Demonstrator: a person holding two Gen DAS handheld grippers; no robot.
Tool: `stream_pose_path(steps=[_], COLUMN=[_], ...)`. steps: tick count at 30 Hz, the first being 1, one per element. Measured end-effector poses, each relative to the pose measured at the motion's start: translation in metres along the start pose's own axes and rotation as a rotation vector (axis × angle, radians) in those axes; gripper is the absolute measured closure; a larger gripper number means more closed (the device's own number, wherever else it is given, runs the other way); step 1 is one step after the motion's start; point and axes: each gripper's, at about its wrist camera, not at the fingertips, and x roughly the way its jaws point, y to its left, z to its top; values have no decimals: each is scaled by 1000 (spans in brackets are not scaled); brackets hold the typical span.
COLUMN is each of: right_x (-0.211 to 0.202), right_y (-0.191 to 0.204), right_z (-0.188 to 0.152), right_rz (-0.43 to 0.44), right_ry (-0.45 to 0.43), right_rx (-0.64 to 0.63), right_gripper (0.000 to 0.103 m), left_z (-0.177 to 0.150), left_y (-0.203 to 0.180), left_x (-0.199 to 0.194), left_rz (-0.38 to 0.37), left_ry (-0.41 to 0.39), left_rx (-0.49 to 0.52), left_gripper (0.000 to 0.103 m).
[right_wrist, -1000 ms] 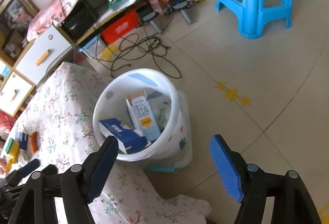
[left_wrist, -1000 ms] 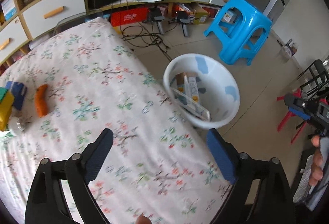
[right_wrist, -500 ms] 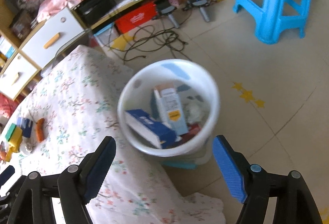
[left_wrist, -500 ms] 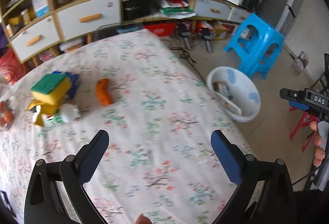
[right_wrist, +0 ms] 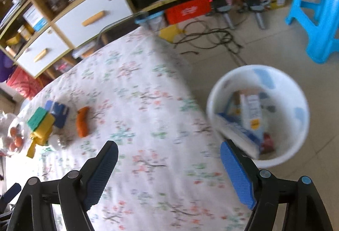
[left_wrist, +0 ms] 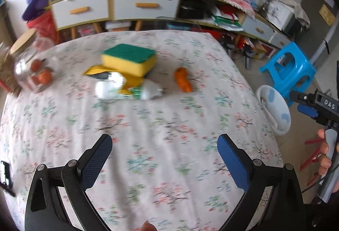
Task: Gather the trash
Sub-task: 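Move both open tools back toward the sponge and orange toy, then grasp the green-yellow sponge with the left tool while the right tool grasps the orange toy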
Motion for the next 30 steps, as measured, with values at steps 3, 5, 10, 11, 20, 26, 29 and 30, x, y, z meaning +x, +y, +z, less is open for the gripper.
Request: stream_pose_path(steps=[3,5,10,11,20,26,29,30], right_x=[11,17,35,38,75,98,109,111], right_y=[18,31,58,63,101,112,111,111], right_z=[-2,-3,-5,-5,-4,3,5,6], right_rz=[12,20,46,47,55,51,43,42], right_ry=[18,24,51,56,99,122,137,140], right_rx=[-16,-24,-41,-47,-78,-63,-55,-53], right_gripper=[19,19,18,18,18,18,18,18], left_z=[-1,-2,1,2,39,75,89,91], left_y=[26,42,77,84,123,105,95,95], left_x=[-7,-9,-8,-5,25,48,58,61], left_rz=[5,21,69,78,54,8,-4,-7], left_ry=[-12,-16,-37,-40,-28,-33,-36,-39], left_rx=[-56,-88,-148,-157,-297,-293,-288,-289], left_gripper=[3,3,3,3,3,3,7,9])
